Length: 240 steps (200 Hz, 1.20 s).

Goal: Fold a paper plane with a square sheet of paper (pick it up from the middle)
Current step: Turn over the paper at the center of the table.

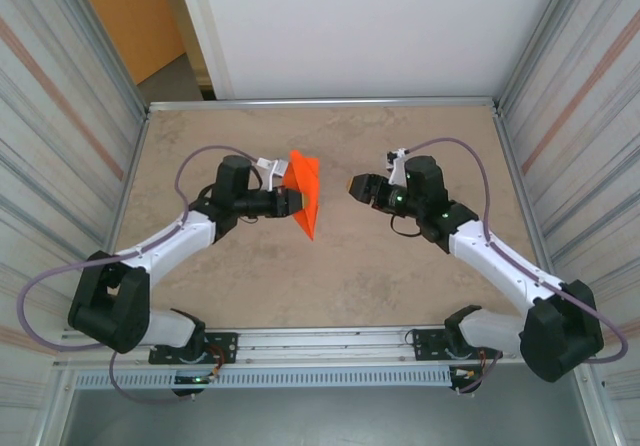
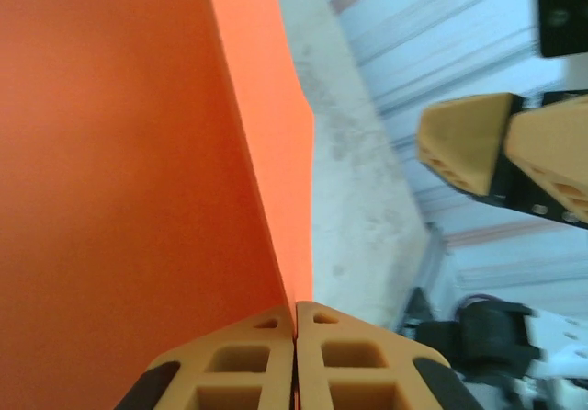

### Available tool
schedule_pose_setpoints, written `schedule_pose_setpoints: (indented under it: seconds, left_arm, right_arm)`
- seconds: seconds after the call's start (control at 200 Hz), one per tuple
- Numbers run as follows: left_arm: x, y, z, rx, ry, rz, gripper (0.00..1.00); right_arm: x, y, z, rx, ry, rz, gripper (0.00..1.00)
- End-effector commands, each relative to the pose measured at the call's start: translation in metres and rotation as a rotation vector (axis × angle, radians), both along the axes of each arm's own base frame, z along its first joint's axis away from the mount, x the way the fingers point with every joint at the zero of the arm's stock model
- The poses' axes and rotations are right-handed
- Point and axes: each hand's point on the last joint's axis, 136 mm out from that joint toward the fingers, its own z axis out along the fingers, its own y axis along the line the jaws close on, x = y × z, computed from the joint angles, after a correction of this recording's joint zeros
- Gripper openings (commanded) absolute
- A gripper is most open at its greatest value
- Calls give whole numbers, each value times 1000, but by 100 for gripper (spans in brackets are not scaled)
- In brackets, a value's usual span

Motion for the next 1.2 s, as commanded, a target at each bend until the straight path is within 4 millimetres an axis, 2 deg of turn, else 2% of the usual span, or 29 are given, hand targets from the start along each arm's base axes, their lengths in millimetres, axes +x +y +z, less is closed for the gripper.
schedule_pose_setpoints:
  seconds: [0.0,0.175,0.411,0.441,0.456,0.501,0.657,0.897,1.198]
  left_arm:
    - [0,25,-32,420,-68,49,10]
    - [14,45,-51,901,-170,103,8]
    - [30,55,-71,1262,-234,147,8]
    - [32,56,-73,1284,-235,153,8]
    - [33,56,-76,1293,-234,155,8]
    - [35,57,-82,1316,-230,163,7]
    - [42,58,-105,1393,-231,170,7]
    - [45,58,-138,1539,-249,144,7]
    - [32,44,-151,1504,-223,138,18]
  right_arm:
    - [-1,-33,-17,-151,6,-115,58]
    - [-3,-50,-22,-193,14,-193,61]
    - [-10,-81,-30,-237,33,-318,63]
    - [-10,-83,-34,-240,43,-327,63]
    - [-12,-85,-28,-226,27,-332,63]
    - [-14,-91,-28,-220,30,-350,63]
    - [-18,-107,-36,-222,64,-396,63]
    - [-21,-118,-43,-226,89,-425,64]
    - [-19,-116,-51,-224,122,-420,64]
